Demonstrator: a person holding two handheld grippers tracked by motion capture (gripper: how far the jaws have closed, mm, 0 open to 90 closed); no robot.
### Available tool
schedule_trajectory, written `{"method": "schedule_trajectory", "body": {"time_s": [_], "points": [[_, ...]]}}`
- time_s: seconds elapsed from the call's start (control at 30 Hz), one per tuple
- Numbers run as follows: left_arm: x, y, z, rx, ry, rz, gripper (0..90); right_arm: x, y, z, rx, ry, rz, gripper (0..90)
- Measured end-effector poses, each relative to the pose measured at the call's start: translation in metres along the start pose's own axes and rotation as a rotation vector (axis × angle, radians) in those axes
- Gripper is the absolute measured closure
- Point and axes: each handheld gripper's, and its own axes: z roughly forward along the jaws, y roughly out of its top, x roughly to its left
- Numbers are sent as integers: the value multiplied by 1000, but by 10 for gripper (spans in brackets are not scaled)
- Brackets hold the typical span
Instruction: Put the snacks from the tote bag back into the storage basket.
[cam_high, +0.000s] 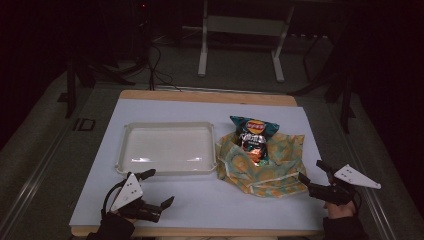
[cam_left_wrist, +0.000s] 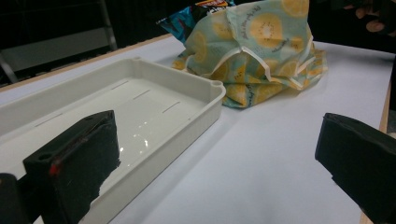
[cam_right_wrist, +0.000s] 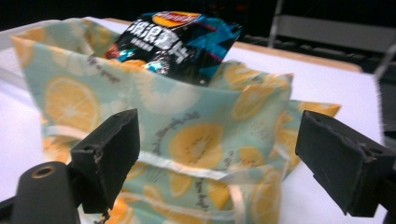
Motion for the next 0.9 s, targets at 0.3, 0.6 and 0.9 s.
{"method": "schedule_trajectory", "body": {"time_s": [0.3, 0.6, 0.9], "points": [[-3, 1, 2, -1, 2, 21, 3, -8, 5, -3, 90, 79, 41, 125], [-6, 2, 7, -4, -15, 31, 3, -1, 22, -3, 97, 199, 9, 115], [-7, 3, 9, -15, -29, 26, 3, 4, 43, 1, 104, 260, -35, 114]]}}
